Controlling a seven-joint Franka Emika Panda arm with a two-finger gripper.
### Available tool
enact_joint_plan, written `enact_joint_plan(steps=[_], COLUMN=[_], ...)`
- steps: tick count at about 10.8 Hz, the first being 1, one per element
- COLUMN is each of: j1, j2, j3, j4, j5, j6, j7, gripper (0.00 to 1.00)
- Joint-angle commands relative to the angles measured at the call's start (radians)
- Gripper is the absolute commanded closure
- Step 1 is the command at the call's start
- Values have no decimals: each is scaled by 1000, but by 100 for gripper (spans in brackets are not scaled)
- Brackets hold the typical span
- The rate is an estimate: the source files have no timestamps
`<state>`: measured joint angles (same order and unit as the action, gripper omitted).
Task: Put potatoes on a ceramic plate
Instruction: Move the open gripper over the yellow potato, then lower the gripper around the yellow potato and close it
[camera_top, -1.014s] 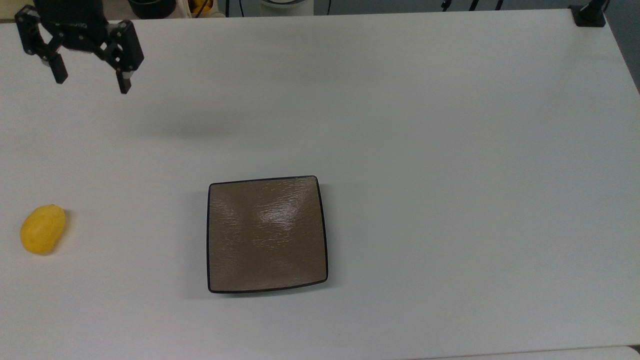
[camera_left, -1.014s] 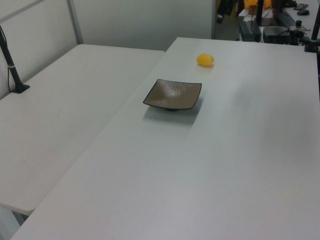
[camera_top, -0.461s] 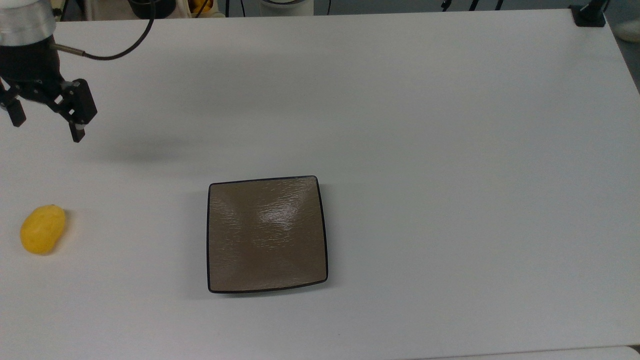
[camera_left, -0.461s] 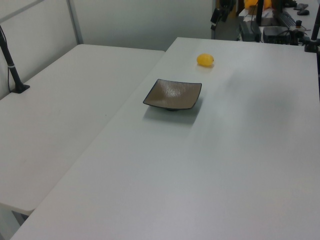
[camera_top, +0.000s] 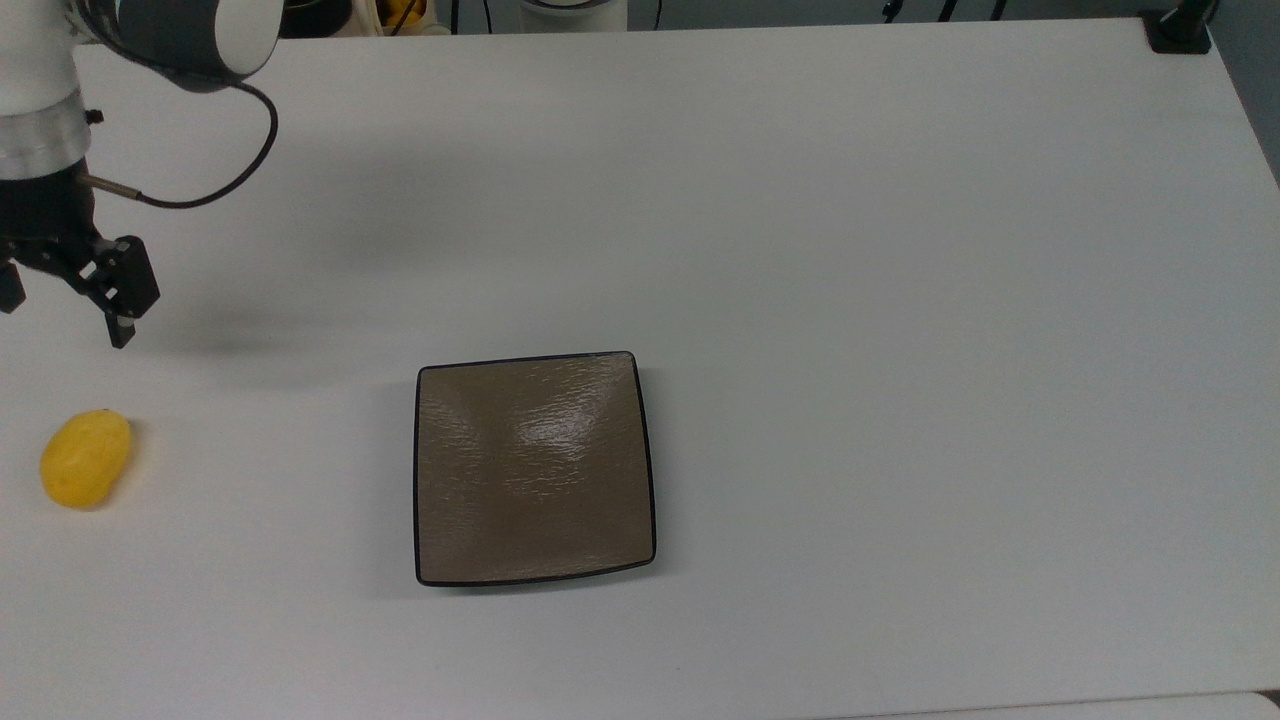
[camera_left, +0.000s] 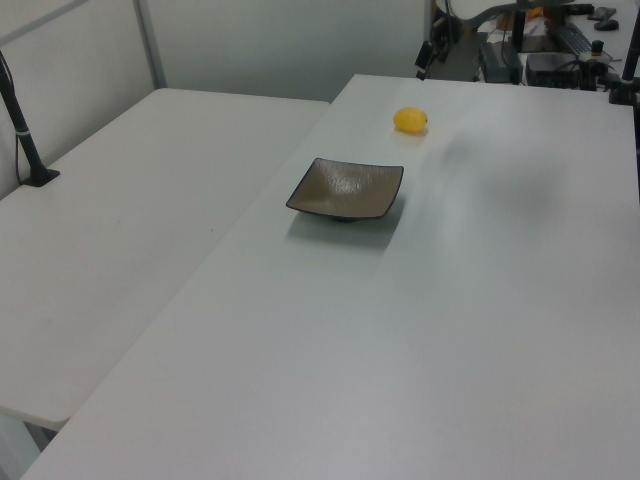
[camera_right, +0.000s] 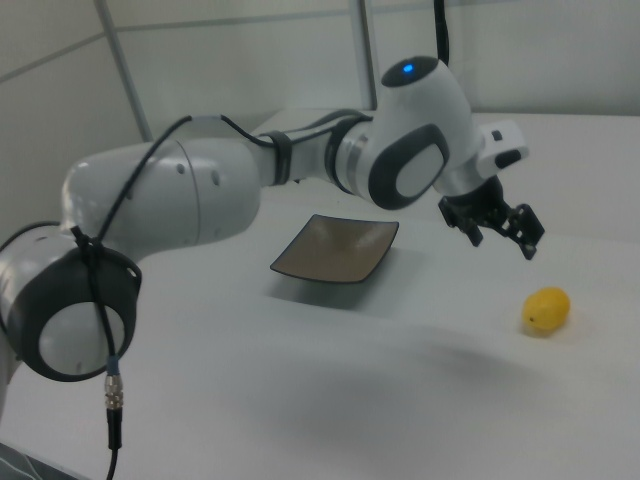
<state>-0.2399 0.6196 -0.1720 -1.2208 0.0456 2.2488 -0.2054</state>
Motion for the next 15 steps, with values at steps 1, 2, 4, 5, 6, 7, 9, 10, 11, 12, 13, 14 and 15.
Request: enact_joint_plan(steps=[1,2,4,5,6,7,9,10,11,12,13,14,15], j1=[-27,-27,-30,-32,-30,-32,-32,-36,-38,-38,-39,-44,-44], j2=[113,139,189,213,244,273,293,308,313,331,336,342,350], j3=[8,6,6,5,5,5,5,5,5,5,5,5,6], j4=[86,86,87,89,107,125,124,125,124,124,124,124,122], j5=[2,0,2,2,0,0,0,0,0,0,0,0,0], j6=[76,110,167,201,248,259,332,356,383,415,439,446,449], j7=[-6,-6,-5,17,26,41,43,41,41,41,41,40,38], gripper=[0,0,0,0,0,0,0,0,0,0,0,0,0])
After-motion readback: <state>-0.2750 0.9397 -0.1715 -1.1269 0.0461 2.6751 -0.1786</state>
